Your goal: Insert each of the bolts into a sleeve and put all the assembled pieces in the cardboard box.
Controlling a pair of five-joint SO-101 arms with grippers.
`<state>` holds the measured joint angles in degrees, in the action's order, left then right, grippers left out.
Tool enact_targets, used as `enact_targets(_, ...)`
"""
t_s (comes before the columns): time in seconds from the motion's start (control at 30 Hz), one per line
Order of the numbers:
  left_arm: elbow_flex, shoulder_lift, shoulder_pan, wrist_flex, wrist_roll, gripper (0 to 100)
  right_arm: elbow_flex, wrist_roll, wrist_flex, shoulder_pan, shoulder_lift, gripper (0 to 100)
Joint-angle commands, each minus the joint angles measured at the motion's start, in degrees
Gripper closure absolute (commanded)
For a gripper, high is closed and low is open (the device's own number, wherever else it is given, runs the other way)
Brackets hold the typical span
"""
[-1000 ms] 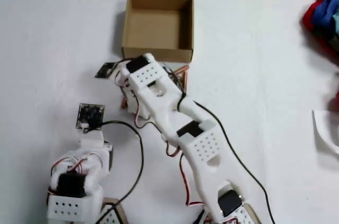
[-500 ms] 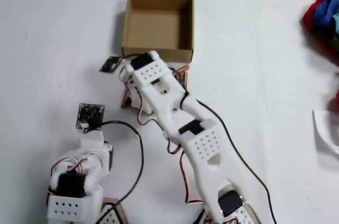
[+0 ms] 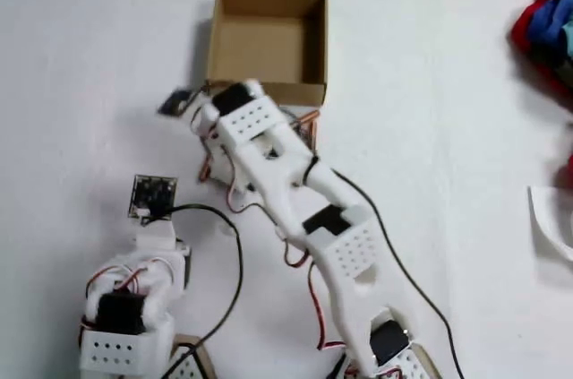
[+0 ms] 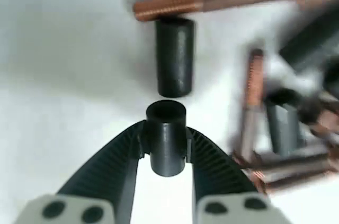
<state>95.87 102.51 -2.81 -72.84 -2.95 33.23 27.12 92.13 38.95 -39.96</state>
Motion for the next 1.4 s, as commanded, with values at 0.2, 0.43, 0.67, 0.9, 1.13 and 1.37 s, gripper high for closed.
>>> enact_targets(0.2, 1.2, 0.7, -0.4, -0.2, 0.2, 98, 0.5, -1.3, 8.3, -2.0, 7.9, 97.8)
enact_targets(0.43, 1.2, 0.7, -0.4, -0.2, 0.2, 98, -1.4, -8.6, 8.7, -6.8, 11.2, 97.8)
enact_targets(0.67, 1.2, 0.7, -0.4, -0.2, 0.2, 98, -15.5, -14.5, 8.0, -11.5, 23.6, 97.8)
enact_targets(0.9, 1.2, 0.7, 0.5, -0.2, -0.1, 98, -38.1, -18.2, -7.1, -11.7, 37.4, 97.8)
enact_targets(1.13, 1.2, 0.7, 0.4, -0.2, -0.1, 98, -68.3, -18.2, -40.8, -11.7, 49.7, 97.8)
enact_targets(1.37, 1.2, 0.7, 0.4, -0.2, -0.1, 98, -73.0, -18.6, -49.8, -10.5, 52.2, 97.5)
